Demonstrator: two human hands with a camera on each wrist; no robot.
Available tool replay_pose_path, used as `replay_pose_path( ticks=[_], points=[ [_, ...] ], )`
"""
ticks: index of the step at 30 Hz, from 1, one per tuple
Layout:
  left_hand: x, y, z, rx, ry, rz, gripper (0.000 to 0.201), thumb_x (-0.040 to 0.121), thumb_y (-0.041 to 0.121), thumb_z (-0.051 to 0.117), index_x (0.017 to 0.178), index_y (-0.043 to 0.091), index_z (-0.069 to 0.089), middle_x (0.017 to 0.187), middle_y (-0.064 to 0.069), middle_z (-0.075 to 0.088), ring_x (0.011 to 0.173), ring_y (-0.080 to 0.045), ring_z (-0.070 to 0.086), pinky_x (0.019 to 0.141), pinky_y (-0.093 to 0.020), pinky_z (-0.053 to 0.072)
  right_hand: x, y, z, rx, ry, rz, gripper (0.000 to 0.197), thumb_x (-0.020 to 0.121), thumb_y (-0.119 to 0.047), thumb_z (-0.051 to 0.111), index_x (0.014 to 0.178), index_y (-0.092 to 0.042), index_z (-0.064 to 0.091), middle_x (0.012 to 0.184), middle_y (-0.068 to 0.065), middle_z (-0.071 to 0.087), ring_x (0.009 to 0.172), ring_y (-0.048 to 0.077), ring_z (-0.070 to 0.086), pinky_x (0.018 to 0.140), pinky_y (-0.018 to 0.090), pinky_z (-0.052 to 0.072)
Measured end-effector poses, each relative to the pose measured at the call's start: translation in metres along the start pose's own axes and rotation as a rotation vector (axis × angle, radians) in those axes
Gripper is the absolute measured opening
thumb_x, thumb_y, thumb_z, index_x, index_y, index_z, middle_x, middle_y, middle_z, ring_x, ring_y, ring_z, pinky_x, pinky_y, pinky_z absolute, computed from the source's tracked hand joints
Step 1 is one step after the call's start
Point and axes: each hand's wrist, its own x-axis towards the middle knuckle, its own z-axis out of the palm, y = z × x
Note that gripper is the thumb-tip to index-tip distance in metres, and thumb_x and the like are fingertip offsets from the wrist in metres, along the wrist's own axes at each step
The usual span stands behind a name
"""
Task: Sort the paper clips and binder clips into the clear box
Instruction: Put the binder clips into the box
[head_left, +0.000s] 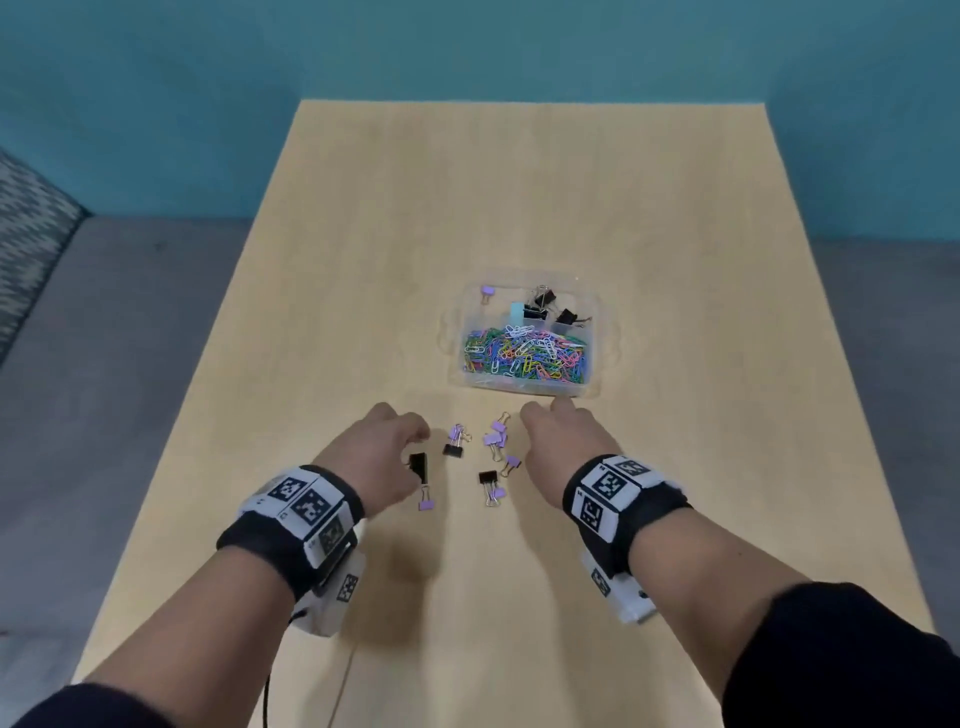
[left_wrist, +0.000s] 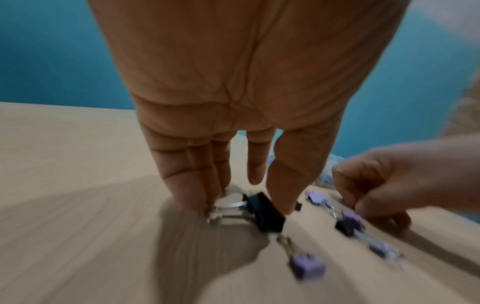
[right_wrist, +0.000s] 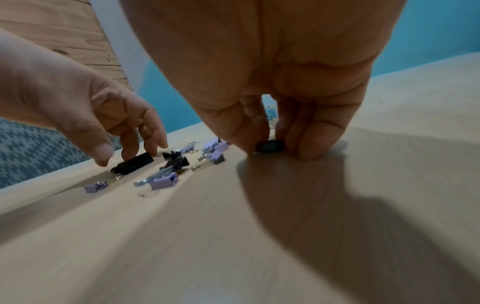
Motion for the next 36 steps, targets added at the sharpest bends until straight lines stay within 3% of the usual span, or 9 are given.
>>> replay_pose_path(
  ticks=[11,14,17,19,23,26,29,32,36],
  points=[
    [-0.007,0.016,0.016,0.086,0.22,0.075,0.015,0.072,0.014,0.057,0.082,0.018,0.046,0.085,-0.001,0.046,0.076,-0.023,0.047,0.061,-0.032,0.042,-0.014,-0.005,0.002,0.067,0.055,0.179,0.029,0.078,-0.008,0.049,0.104,-0.015,0.039,0.101,0.012,0.048,0.094,0.033,0.049,0.07,0.036,0.04],
    [-0.014,0.009,0.01,-0.471,0.351,-0.072,0.007,0.074,0.018,0.058,0.081,0.018,0.057,0.077,-0.001,0.056,0.063,-0.021,0.058,0.062,-0.031,0.047,-0.018,-0.001,-0.002,0.357,0.097,0.238,0.023,0.076,-0.011,0.054,0.098,-0.016,0.051,0.093,0.007,0.051,0.081,0.028,0.055,0.067,0.031,0.041],
    [-0.027,0.006,0.008,-1.405,0.231,-0.267,0.012,0.08,0.002,0.045,0.079,0.001,0.057,0.068,-0.015,0.058,0.059,-0.028,0.057,0.06,-0.035,0.043,-0.026,0.004,-0.002,1.17,0.089,0.407,0.015,0.078,-0.001,0.048,0.082,-0.008,0.06,0.07,0.014,0.056,0.052,0.024,0.053,0.056,0.032,0.04],
    [-0.032,0.002,0.011,-1.51,0.181,-0.376,0.016,0.078,-0.001,0.039,0.074,-0.002,0.054,0.071,-0.019,0.055,0.053,-0.024,0.048,0.05,-0.027,0.034,-0.032,0.006,-0.002,1.399,0.081,0.476,0.025,0.078,0.007,0.038,0.08,-0.005,0.06,0.067,0.017,0.056,0.049,0.021,0.047,0.05,0.028,0.032],
    [-0.033,0.002,0.022,-0.849,0.19,-0.396,0.023,0.081,0.03,0.052,0.07,0.01,0.051,0.073,-0.009,0.058,0.056,-0.023,0.046,0.054,-0.028,0.032,-0.033,-0.002,0.0,1.388,0.079,0.49,0.029,0.074,0.007,0.034,0.075,-0.012,0.056,0.059,0.006,0.046,0.048,0.017,0.036,0.045,0.022,0.026],
    [-0.041,0.014,0.038,-0.206,0.16,-0.253,0.042,0.08,0.055,0.059,0.084,0.016,0.045,0.075,0.0,0.057,0.07,-0.023,0.054,0.056,-0.031,0.035,-0.034,-0.014,0.008,0.787,0.043,0.262,0.014,0.087,-0.03,0.052,0.079,-0.019,0.05,0.07,-0.001,0.054,0.06,0.018,0.048,0.053,0.028,0.036],
    [-0.039,0.021,0.048,-0.076,0.178,-0.2,0.032,0.084,0.044,0.059,0.082,0.019,0.038,0.071,0.004,0.049,0.069,-0.024,0.051,0.058,-0.031,0.039,-0.038,-0.031,0.017,0.273,-0.013,0.09,0.041,0.08,-0.06,0.055,0.093,-0.022,0.045,0.076,-0.006,0.057,0.07,0.019,0.055,0.058,0.032,0.038],
    [-0.035,0.019,0.049,-0.053,0.168,-0.169,0.026,0.086,0.037,0.056,0.082,0.019,0.038,0.071,0.004,0.046,0.072,-0.025,0.049,0.061,-0.031,0.039,-0.034,-0.041,0.023,0.103,-0.046,0.052,0.05,0.083,-0.056,0.056,0.116,-0.021,0.042,0.096,-0.001,0.064,0.087,0.025,0.059,0.067,0.033,0.043],
    [-0.037,0.018,0.045,0.005,0.131,-0.128,0.019,0.085,0.03,0.053,0.08,0.017,0.04,0.073,0.002,0.049,0.069,-0.023,0.05,0.057,-0.029,0.038,-0.031,-0.045,0.028,0.146,-0.094,0.078,0.036,0.089,-0.043,0.053,0.115,-0.02,0.045,0.098,0.005,0.063,0.086,0.029,0.059,0.069,0.035,0.046]
  ],
)
